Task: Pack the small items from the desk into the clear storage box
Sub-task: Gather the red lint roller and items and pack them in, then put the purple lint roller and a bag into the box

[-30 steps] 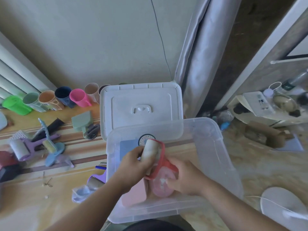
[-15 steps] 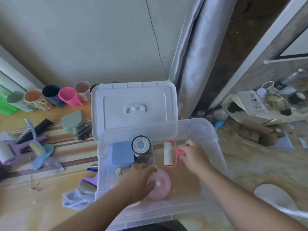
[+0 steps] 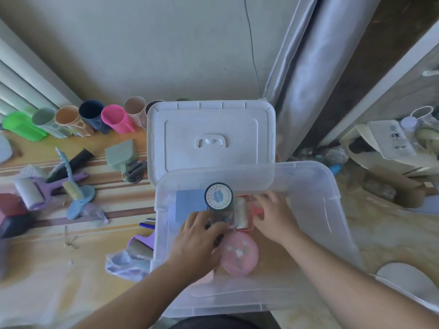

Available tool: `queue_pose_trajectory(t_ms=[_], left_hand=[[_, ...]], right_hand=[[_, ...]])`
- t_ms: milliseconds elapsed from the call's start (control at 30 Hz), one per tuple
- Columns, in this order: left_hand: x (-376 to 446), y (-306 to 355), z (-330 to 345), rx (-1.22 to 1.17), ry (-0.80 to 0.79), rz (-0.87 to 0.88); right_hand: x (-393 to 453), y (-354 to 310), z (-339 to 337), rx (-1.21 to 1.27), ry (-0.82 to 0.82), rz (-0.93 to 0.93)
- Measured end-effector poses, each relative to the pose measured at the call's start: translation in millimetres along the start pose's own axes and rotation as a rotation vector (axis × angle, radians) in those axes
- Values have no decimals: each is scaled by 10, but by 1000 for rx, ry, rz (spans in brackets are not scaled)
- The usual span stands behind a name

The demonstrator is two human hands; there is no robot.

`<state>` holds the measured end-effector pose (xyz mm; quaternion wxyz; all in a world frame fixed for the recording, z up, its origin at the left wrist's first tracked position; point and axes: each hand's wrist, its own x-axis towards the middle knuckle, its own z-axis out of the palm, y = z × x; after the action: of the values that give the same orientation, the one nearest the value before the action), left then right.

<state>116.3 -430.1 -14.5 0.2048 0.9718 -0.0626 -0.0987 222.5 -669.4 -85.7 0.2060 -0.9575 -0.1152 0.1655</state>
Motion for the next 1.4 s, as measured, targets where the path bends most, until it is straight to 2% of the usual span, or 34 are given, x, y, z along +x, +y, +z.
queue_pose_trajectory(t_ms=[100,233,367,533,600,667,767,867,933,1067,1267,1400], left_hand=[[44,-53,-42,-22,26,19],[33,-161,-147,-46,38,26],[-60,-378,-425,-85,172,56],[-259,-1109,-826,-165,371,-32],[-406,-1577,-861,-163,367,-101],[-622,-2076,-782,-151,249,-212],[-988,-2631,-568,-73,-82,-322],[-1242,-2824,-287,16,-381,-238],[-1350,-2823,-77,44,-478,-155],[-1396,-2884,140,85,-488,-119],[-1451,-3333,-118,72,-437,-231],[-1486,-3663,-363,222,-385,-352]], right_hand=[[-260,-233,-157,115,90,-75],[-549,-515,-297,150,209,-84],[-715,-982,-365,104,315,-200],[-554,-2006,-343,94,389,-443],[-430,-2461,-187,132,384,-539],[-303,-2883,113,159,275,-590],[-106,-3389,684,13,-8,-578],[14,-3573,1213,-331,-394,-412],[47,-3508,1430,-496,-513,-291],[23,-3237,1570,-549,-584,-91],[109,-3272,1676,-580,-560,-69],[181,-3250,1688,-661,-473,-39]])
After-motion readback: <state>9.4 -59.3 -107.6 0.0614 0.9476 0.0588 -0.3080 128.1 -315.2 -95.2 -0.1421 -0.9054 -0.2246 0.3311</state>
